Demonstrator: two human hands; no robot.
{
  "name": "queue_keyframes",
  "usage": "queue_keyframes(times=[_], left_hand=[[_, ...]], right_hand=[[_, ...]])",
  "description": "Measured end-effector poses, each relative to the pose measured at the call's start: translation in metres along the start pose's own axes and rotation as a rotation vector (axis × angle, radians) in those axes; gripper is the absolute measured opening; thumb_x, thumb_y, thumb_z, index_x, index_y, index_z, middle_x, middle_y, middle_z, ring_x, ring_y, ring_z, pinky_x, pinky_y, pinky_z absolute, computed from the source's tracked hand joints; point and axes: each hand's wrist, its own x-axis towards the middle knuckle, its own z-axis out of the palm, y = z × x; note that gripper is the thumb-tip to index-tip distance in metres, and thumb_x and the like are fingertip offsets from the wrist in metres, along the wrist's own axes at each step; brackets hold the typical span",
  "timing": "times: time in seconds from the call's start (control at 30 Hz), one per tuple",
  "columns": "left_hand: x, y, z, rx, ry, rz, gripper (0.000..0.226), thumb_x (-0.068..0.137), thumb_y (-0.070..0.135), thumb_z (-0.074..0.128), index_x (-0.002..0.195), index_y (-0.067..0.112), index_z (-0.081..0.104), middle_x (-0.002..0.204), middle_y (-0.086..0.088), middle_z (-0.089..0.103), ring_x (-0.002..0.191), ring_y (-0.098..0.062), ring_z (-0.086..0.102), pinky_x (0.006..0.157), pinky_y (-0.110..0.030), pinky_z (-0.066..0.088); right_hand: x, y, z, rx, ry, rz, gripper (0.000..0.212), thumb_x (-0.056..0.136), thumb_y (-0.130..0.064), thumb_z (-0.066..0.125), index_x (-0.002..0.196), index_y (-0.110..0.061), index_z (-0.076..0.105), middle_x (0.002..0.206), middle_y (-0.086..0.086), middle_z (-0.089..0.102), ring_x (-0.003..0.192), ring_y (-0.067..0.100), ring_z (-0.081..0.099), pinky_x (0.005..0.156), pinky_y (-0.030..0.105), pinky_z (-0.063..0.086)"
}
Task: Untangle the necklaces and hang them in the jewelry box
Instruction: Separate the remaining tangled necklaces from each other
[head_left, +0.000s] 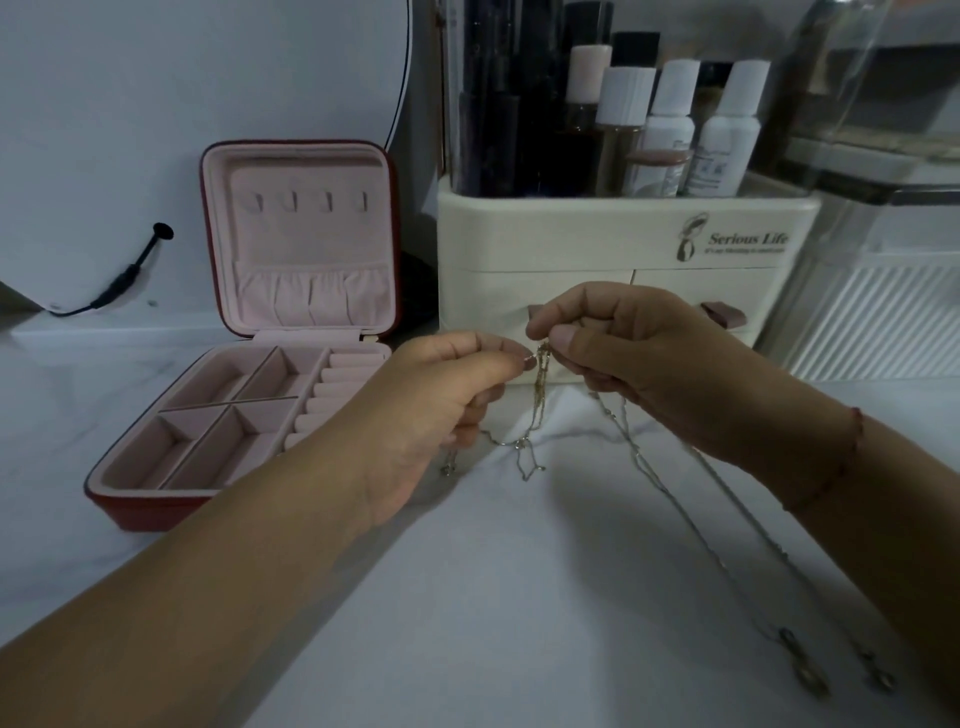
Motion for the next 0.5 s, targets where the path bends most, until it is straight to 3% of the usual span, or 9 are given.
queue_keyframes(times=[0.07,0.17,0.5], left_hand=[[-0.0012,0.0001,-0.0008,0.041,-0.016,0.015,0.004,0.083,0.017,0.066,0.083,0.016,0.070,0.049,0.010,0.037,0.041,-0.003,0.029,0.039,-0.015,0.026],[-0.0019,-0.0011,-0.0014,0.082,-0.001,0.035,0.013,0.078,0.022,0.072,0.088,0.014,0.072,0.045,0.013,0.036,0.040,-0.003,0.028,0.041,-0.017,0.026],[-0.0015,0.0006,-0.0020,0.058,0.026,0.033,0.014,0.079,0.021,0.071,0.090,0.012,0.070,0.040,0.014,0.037,0.037,-0.004,0.024,0.036,-0.016,0.021]], right_hand=[[-0.0006,-0.0006,-0.0002,-0.001,-0.002,-0.012,0.014,0.092,-0.009,0.054,0.096,-0.013,0.067,0.057,-0.005,0.047,0.058,0.012,0.036,0.055,0.020,0.034],[-0.0018,-0.0017,-0.0002,0.026,-0.037,-0.029,0.014,0.092,-0.007,0.054,0.098,-0.010,0.066,0.055,-0.007,0.046,0.055,0.005,0.038,0.053,0.015,0.035],[-0.0012,-0.0006,0.0015,0.029,-0.065,-0.061,0.011,0.091,-0.005,0.056,0.097,-0.009,0.065,0.053,-0.011,0.053,0.052,0.001,0.040,0.051,0.013,0.035]])
